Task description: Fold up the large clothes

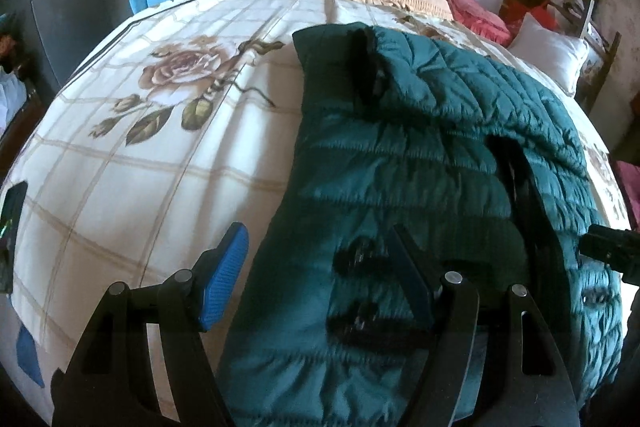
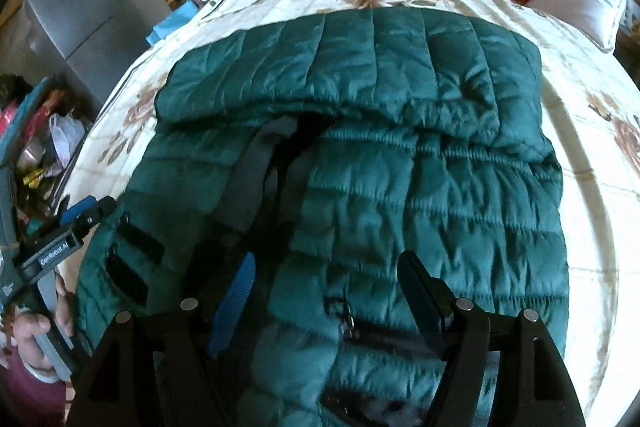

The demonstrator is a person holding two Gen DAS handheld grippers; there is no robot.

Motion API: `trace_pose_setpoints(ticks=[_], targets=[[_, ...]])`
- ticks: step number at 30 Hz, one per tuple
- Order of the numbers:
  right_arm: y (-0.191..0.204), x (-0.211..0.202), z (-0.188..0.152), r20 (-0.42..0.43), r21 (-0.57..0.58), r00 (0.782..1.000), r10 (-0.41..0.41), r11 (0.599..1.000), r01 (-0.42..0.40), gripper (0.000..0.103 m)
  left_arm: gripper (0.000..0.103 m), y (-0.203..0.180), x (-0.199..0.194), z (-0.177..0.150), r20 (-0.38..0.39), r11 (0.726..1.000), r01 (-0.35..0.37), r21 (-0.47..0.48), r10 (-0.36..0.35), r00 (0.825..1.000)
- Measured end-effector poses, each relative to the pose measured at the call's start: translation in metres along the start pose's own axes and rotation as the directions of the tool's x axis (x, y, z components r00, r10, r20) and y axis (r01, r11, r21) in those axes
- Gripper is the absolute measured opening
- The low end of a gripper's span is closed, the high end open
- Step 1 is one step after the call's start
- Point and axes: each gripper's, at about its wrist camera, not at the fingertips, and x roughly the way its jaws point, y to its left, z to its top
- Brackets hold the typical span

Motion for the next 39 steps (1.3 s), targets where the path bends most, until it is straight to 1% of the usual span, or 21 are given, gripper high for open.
trace_pose_setpoints(ticks=[5, 9, 10, 11, 13, 15, 18, 24, 27, 29, 33, 35, 39], targets=[[-0.009, -0.018, -0.026, -0.017, -0.002, 1.0, -0.021, 1.0, 0.021, 0.071, 0.072, 0.006, -0.011, -0.019, -0.012, 1.0, -0.011, 0.008, 0.011, 1.0], [-0.025, -0.036, -0.047, -0.021, 0.037, 0.999, -0.027, 0.999, 0.028, 0.072, 0.072, 0.017, -0.019, -0.035, -0.032, 1.0, -0.01, -0.001, 0.01, 0.999], [-0.028, -0.04, -0.052, -0.022, 0.045, 0.999, -0.031, 0.999, 0.032, 0.073, 0.072, 0.02, -0.02, -0.038, -0.036, 1.0, -0.013, -0.002, 0.013, 0.999], [-0.033, -0.044, -0.057, -0.021, 0.052, 0.999, -0.038, 0.998, 0.039, 0.076, 0.072, 0.021, -0.022, -0.041, -0.039, 1.0, -0.016, -0.002, 0.016, 0.999], [-0.038, -0.051, -0.067, -0.024, 0.06, 0.998, -0.053, 0.997, 0.054, 0.078, 0.072, 0.026, -0.024, -0.047, -0.046, 1.0, -0.019, -0.008, 0.018, 0.999], [-0.047, -0.058, -0.076, -0.029, 0.073, 0.997, -0.069, 0.995, 0.071, 0.078, 0.072, 0.03, -0.026, -0.051, -0.05, 1.0, -0.014, -0.017, 0.013, 0.999], [-0.055, -0.065, -0.084, -0.029, 0.1, 0.997, -0.072, 0.992, 0.075, 0.078, 0.072, 0.033, -0.029, -0.056, -0.054, 1.0, -0.011, -0.026, 0.009, 0.998], [-0.07, -0.077, -0.099, -0.021, 0.135, 0.995, -0.093, 0.986, 0.095, 0.078, 0.072, 0.036, -0.034, -0.066, -0.069, 1.0, 0.003, -0.024, -0.005, 0.998], [-0.078, -0.08, -0.105, -0.023, 0.154, 0.995, -0.102, 0.982, 0.104, 0.078, 0.072, 0.041, -0.036, -0.071, -0.084, 0.999, 0.039, -0.032, -0.041, 0.996], [-0.086, -0.081, -0.11, -0.031, 0.177, 0.995, -0.096, 0.979, 0.1, 0.079, 0.072, 0.046, -0.037, -0.074, -0.091, 0.996, 0.073, -0.047, -0.077, 0.993], [-0.103, -0.078, -0.123, -0.054, 0.229, 0.997, -0.053, 0.971, 0.064, 0.08, 0.072, 0.056, -0.032, -0.081, -0.131, 0.988, 0.122, -0.09, -0.134, 0.982], [-0.11, -0.075, -0.13, -0.068, 0.254, 0.997, -0.041, 0.965, 0.057, 0.081, 0.072, 0.06, -0.03, -0.083, -0.144, 0.984, 0.136, -0.117, -0.152, 0.978], [-0.122, -0.071, -0.139, -0.069, 0.316, 0.997, 0.032, 0.949, -0.009, 0.081, 0.072, 0.065, -0.034, -0.084, -0.149, 0.981, 0.142, -0.135, -0.162, 0.975]])
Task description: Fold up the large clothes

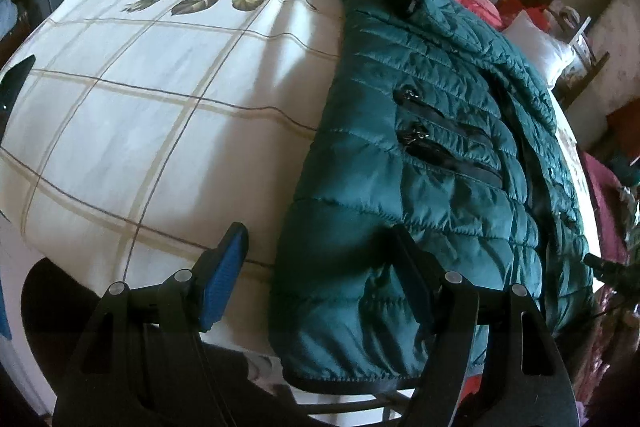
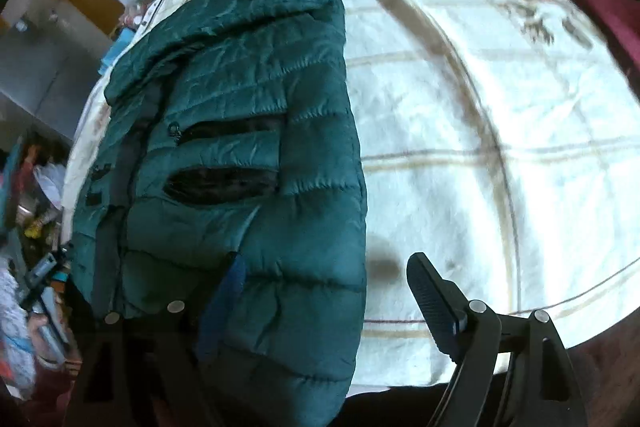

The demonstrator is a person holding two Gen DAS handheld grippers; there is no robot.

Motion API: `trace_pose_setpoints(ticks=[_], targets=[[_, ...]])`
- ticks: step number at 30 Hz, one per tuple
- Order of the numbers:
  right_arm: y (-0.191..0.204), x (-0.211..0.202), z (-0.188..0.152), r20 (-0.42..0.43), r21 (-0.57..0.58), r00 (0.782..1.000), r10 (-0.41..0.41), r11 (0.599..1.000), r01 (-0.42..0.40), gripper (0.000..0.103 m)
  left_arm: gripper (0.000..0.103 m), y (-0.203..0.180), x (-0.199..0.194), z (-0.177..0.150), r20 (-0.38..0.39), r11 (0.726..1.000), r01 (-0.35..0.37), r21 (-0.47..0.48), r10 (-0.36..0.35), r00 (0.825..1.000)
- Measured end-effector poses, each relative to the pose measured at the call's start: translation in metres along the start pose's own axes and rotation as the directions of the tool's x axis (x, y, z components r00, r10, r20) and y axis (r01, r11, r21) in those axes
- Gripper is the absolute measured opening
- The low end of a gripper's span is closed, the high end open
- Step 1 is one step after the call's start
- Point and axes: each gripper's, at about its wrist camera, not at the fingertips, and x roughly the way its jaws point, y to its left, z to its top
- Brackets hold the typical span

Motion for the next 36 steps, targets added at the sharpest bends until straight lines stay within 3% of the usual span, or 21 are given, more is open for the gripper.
trace_pose_setpoints(ticks=[8, 13, 21, 25, 28, 33, 36], targets=[[0.003, 0.003, -0.006, -0.027, -0.023, 0.994, 0.109, 0.994, -0.109, 0.086, 0.08, -0.009, 0.006, -0.005, -0.042, 0.999, 0.039, 0.038, -0.037, 0.998], [0.016, 0.008, -0.017, -0.094, -0.051, 0.969, 0.229, 0.971, -0.235, 0.087, 0.08, -0.018, 0.007, -0.008, -0.058, 0.997, 0.046, 0.066, -0.042, 0.997], [0.025, 0.01, -0.02, -0.059, -0.082, 0.963, 0.262, 0.96, -0.267, 0.088, 0.081, -0.021, 0.009, -0.006, -0.056, 0.997, 0.042, 0.069, -0.038, 0.998], [0.029, 0.011, -0.019, -0.053, -0.133, 0.974, 0.221, 0.965, -0.226, 0.061, 0.081, -0.024, 0.01, -0.008, -0.048, 0.996, 0.031, 0.079, -0.027, 0.999], [0.026, 0.012, -0.018, -0.056, -0.123, 0.968, 0.245, 0.96, -0.251, 0.053, 0.081, -0.025, 0.01, -0.008, -0.05, 0.996, 0.026, 0.083, -0.022, 0.999], [0.024, 0.009, -0.015, -0.057, -0.119, 0.953, 0.299, 0.945, -0.304, 0.052, 0.081, -0.024, 0.01, -0.008, -0.052, 0.996, 0.025, 0.084, -0.021, 0.998], [0.024, 0.014, -0.018, -0.056, -0.112, 0.946, 0.318, 0.94, -0.322, 0.058, 0.081, -0.024, 0.01, -0.008, -0.049, 0.996, 0.021, 0.087, -0.017, 0.999]])
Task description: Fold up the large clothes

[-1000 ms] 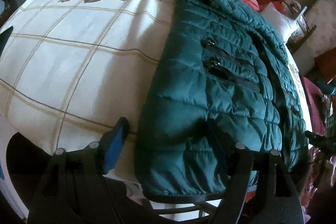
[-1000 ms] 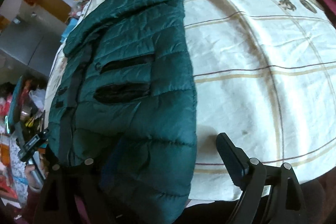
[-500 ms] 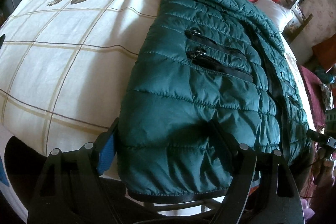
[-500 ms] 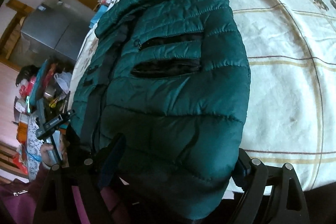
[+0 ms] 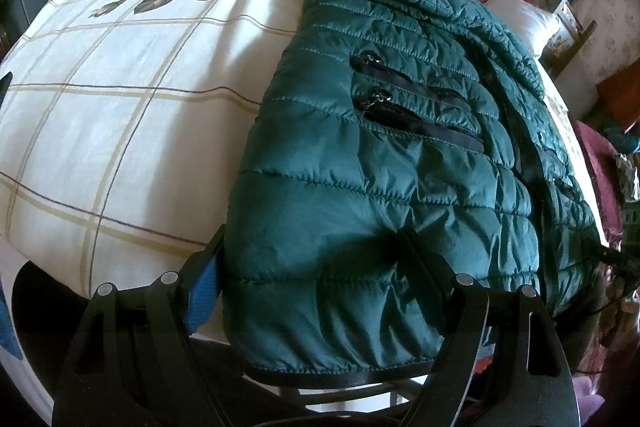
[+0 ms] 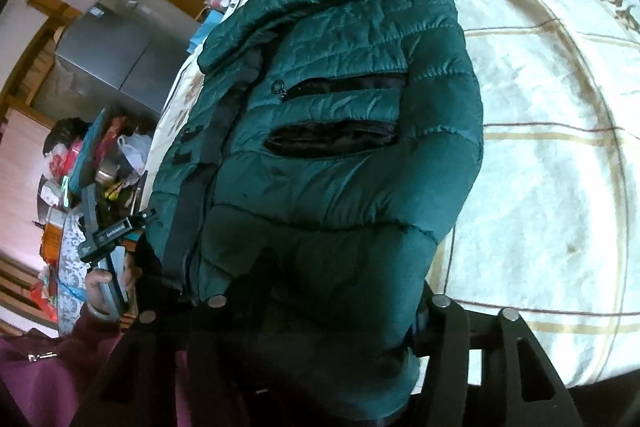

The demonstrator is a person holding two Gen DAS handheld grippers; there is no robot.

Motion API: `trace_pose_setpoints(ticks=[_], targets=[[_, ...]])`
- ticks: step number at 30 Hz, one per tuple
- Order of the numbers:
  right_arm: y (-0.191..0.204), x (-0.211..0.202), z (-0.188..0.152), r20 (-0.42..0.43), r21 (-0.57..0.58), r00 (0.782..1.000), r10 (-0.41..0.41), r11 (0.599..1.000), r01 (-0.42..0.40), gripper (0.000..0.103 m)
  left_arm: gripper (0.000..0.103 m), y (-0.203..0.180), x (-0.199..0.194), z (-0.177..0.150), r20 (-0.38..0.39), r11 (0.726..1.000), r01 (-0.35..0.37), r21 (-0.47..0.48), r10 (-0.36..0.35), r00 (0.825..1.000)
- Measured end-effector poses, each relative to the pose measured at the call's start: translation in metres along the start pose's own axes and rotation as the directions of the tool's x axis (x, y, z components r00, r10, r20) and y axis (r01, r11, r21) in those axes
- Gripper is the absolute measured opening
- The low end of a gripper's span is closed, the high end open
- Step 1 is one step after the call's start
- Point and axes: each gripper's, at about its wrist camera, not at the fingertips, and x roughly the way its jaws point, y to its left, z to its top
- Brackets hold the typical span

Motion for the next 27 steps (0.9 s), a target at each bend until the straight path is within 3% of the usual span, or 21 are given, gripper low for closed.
trace_pose_setpoints(ticks=[5, 6, 10, 12, 19, 27], targets=[[0.001, 0.001, 0.0, 0.027, 0.009, 0.999, 0.033, 0.999, -0.034, 0.058, 0.078, -0.002, -0.001, -0.001, -0.013, 1.0, 0.015, 0.013, -0.014, 1.0], [0.001, -0.001, 0.001, 0.044, 0.014, 0.998, 0.054, 0.998, -0.055, 0.056, 0.065, -0.002, -0.002, -0.001, -0.009, 1.0, 0.027, 0.014, -0.027, 1.0], [-0.004, -0.015, 0.008, 0.108, 0.067, 0.989, 0.105, 0.991, -0.112, 0.032, 0.036, -0.006, -0.012, 0.0, 0.032, 0.999, 0.014, 0.047, -0.016, 0.999], [-0.003, -0.021, 0.013, 0.132, 0.067, 0.983, 0.129, 0.988, -0.139, 0.03, 0.021, -0.007, -0.021, 0.003, 0.06, 0.998, 0.019, 0.054, -0.022, 0.998], [0.026, -0.044, 0.038, 0.182, -0.025, 0.976, 0.123, 0.992, -0.12, 0.024, 0.016, -0.014, -0.058, 0.023, 0.175, 0.994, 0.071, 0.088, -0.086, 0.981], [0.033, -0.061, 0.053, 0.249, -0.055, 0.959, 0.134, 0.991, -0.124, 0.021, 0.016, -0.013, -0.074, 0.056, 0.252, 0.992, 0.115, 0.049, -0.123, 0.96]])
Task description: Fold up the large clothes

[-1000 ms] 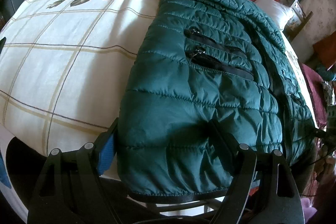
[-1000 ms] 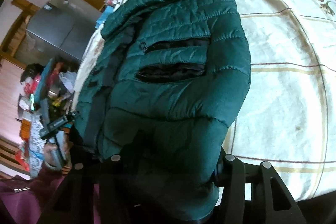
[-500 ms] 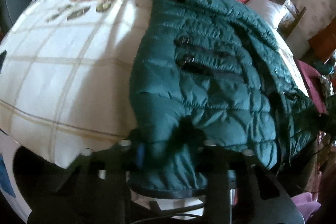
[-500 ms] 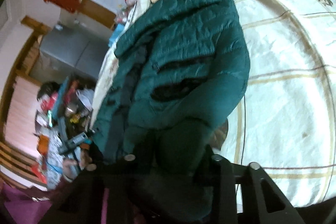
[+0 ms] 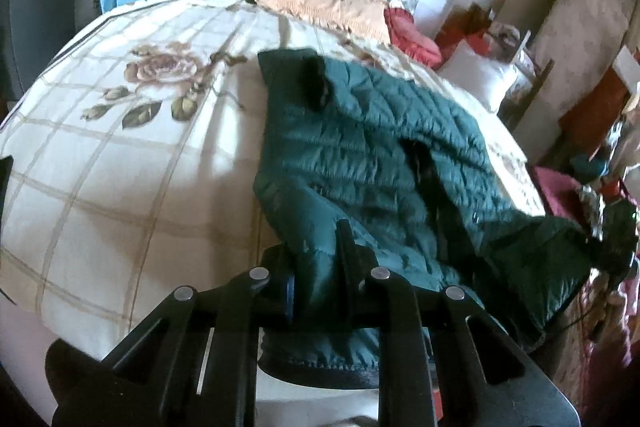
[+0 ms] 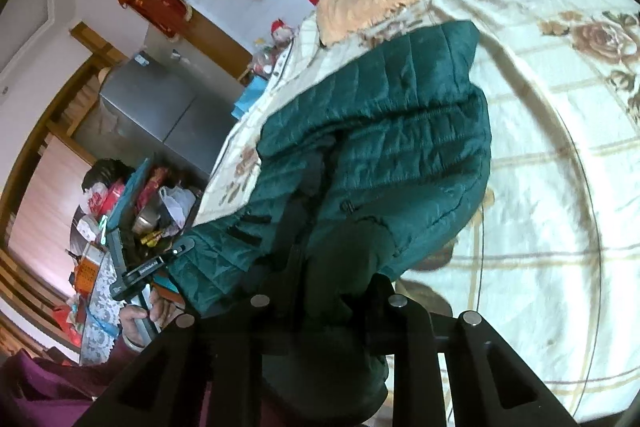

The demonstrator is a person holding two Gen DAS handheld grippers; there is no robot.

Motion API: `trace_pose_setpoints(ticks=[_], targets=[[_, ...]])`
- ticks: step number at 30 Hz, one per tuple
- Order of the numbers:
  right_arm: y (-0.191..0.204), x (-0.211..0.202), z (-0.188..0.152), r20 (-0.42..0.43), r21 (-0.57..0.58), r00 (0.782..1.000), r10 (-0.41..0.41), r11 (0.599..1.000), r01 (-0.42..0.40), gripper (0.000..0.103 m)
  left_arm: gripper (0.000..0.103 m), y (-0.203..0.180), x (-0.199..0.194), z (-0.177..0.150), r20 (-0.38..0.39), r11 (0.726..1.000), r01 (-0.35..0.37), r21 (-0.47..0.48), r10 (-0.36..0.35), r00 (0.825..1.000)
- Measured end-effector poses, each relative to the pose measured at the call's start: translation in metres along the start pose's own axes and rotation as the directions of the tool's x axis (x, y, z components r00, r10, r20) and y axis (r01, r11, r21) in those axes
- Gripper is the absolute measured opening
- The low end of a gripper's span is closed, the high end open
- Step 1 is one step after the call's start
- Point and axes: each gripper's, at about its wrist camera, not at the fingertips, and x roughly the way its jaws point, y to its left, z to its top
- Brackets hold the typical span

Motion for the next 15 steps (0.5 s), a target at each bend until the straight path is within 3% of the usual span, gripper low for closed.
trace_pose_setpoints(ticks=[8, 15], targets=[[0.003, 0.001, 0.048, 0.1, -0.007, 0.995, 0.006, 1.0, -0.005, 0.021, 0.016, -0.005, 0.002, 0.058, 0.106, 0.999, 0.012, -0.048, -0.007, 0.994], [-0.006, 0.011, 0.108, 0.197, 0.015, 0.979, -0.043, 0.999, 0.041, 0.021, 0.016, -0.007, 0.036, 0.115, 0.16, 0.995, -0.017, -0.094, 0.032, 0.987]])
